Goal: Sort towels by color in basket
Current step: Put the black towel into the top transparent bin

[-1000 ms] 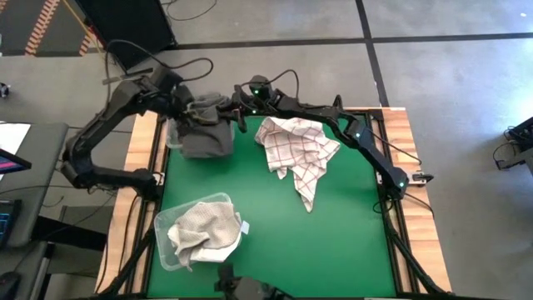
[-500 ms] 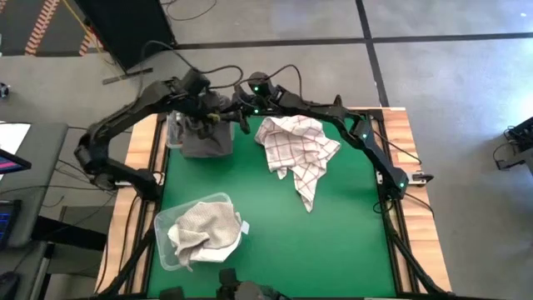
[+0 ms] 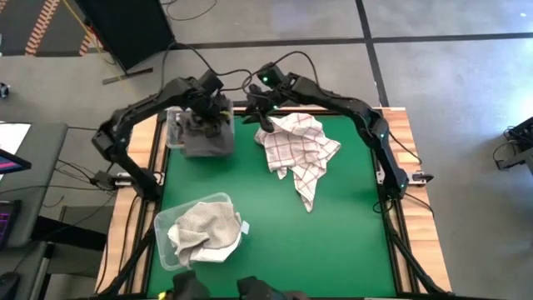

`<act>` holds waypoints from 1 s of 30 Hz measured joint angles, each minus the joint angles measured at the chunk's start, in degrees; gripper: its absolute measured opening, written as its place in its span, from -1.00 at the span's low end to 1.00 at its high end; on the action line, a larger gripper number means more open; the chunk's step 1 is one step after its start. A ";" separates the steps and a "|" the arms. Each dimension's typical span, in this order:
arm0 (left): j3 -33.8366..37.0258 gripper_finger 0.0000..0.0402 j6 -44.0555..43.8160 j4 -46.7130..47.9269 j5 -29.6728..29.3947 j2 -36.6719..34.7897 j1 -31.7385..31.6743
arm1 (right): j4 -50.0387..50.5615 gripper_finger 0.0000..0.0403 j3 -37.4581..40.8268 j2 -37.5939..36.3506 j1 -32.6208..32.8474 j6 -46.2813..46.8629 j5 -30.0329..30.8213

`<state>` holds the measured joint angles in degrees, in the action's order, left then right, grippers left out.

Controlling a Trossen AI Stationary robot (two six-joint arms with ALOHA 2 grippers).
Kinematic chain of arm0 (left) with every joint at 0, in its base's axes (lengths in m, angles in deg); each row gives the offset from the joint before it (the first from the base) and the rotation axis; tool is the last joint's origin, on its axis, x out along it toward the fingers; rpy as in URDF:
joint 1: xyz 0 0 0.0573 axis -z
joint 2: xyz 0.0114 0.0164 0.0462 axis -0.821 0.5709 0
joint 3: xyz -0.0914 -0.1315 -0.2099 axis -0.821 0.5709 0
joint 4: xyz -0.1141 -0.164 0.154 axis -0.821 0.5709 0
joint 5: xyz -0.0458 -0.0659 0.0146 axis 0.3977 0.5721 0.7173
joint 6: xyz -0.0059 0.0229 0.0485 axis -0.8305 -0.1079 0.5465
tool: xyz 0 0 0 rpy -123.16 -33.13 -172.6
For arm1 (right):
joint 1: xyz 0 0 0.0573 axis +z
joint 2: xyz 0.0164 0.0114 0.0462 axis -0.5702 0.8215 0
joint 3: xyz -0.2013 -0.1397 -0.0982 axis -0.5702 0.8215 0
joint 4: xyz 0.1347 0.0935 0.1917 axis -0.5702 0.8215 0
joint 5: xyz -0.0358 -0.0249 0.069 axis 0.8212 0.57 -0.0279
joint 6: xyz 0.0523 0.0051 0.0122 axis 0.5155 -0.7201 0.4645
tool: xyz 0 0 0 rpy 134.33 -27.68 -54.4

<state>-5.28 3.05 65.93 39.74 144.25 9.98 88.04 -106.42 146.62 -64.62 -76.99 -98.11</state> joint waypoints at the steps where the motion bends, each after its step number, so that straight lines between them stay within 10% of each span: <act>1: 0.00 -0.01 -0.12 0.00 0.04 0.95 -0.26 | 1.41 -0.25 0.00 -0.39 -0.03 -0.57 0.05; 15: -0.12 -0.01 -1.21 0.42 1.78 10.90 -1.34 | 15.42 -0.25 0.00 -0.90 0.19 -4.32 0.21; 30: -5.12 -0.01 -3.15 9.51 2.54 4.07 -1.40 | 26.31 -0.25 0.00 -0.87 -0.26 -7.33 4.45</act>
<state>-10.40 -0.11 75.44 42.28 148.31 8.58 114.34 -106.42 145.74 -64.88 -84.32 -93.66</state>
